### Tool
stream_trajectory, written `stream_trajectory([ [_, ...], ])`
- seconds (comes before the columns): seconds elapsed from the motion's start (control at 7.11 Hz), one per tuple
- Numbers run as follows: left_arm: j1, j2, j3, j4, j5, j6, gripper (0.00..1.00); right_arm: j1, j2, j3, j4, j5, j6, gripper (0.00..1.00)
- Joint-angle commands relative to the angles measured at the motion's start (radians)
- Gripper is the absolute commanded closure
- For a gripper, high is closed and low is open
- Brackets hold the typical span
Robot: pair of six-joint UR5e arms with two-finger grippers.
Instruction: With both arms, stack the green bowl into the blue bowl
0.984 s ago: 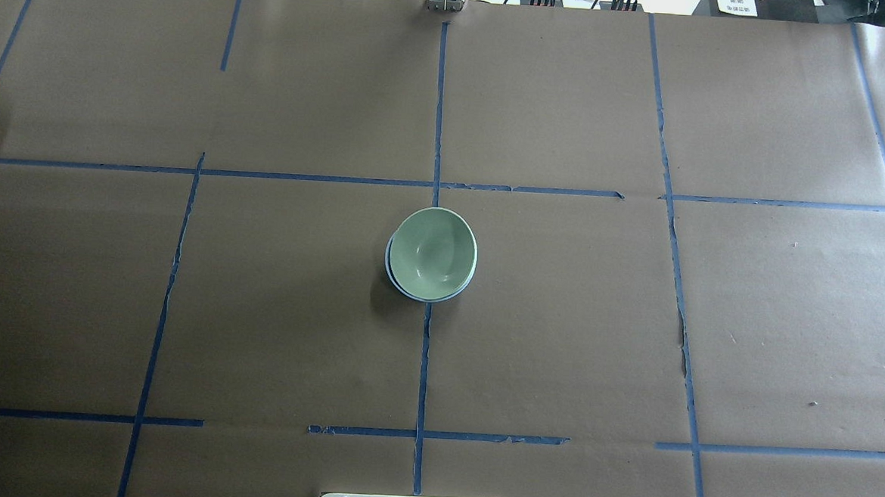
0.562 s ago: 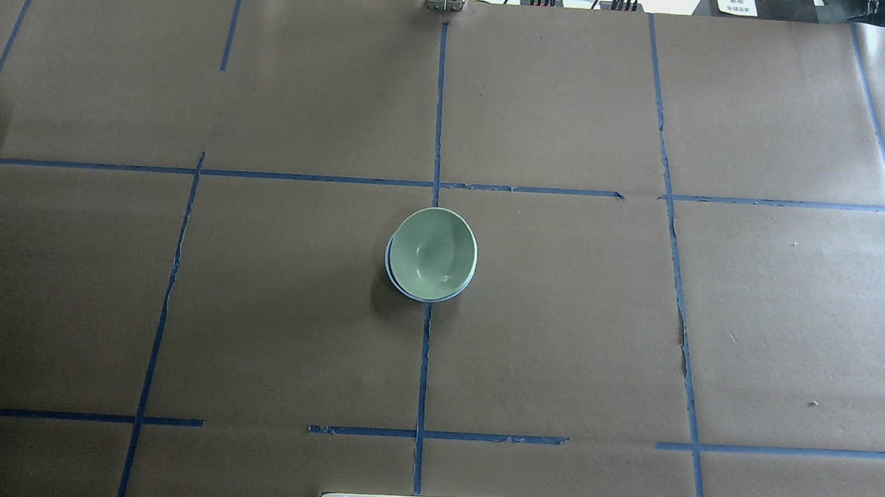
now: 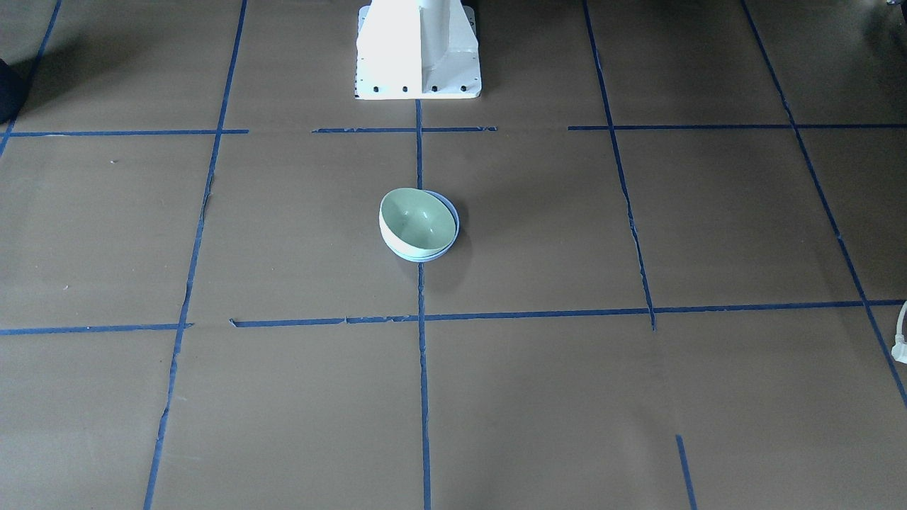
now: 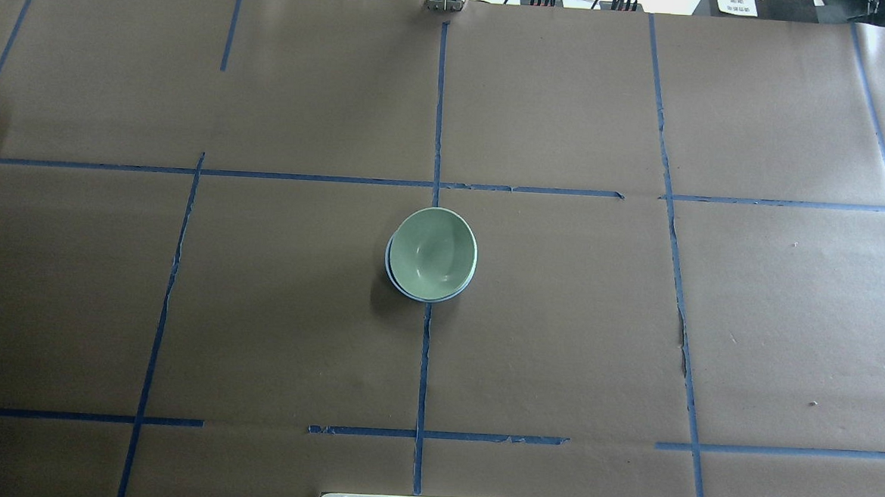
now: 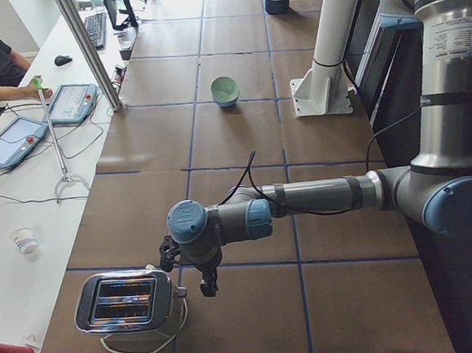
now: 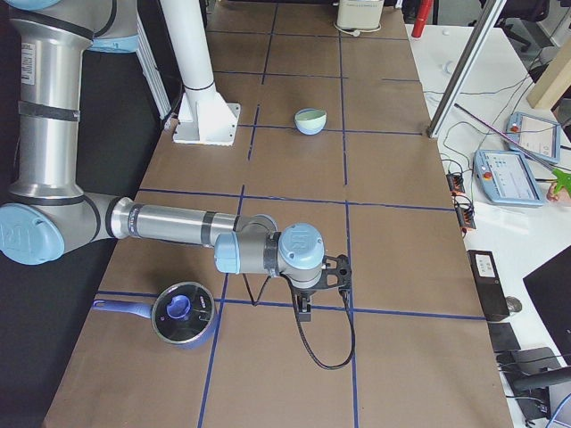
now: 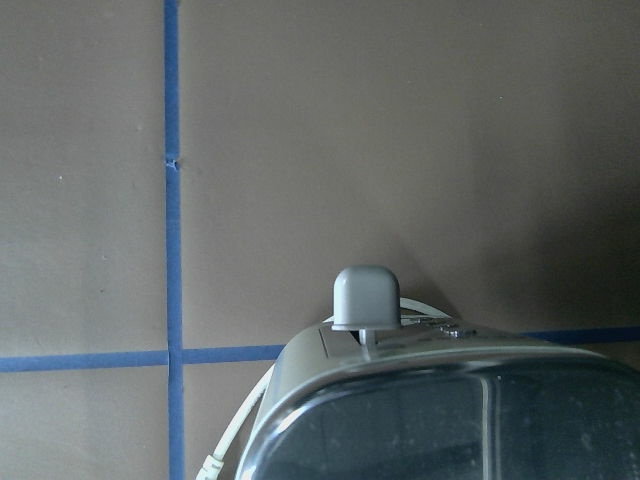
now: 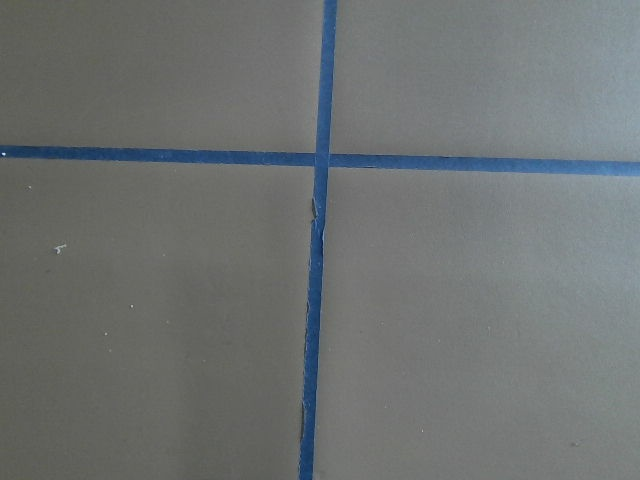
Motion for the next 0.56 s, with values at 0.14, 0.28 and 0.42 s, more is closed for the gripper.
stream_trajectory([
  [0.14, -0.001, -0.002, 0.0, 0.0, -0.018, -0.007, 0.0, -0.001, -0.003, -0.001, 0.0, -0.001, 0.0, 0.0],
  [0.28, -0.001, -0.002, 0.001, 0.0, -0.017, -0.007, 0.0, 0.0, -0.004, -0.001, 0.0, -0.001, 0.0, 0.0],
  [0.42, -0.001, -0.002, 0.001, 0.0, -0.017, -0.007, 0.0, -0.001, -0.004, -0.006, 0.0, -0.001, 0.0, 0.0],
])
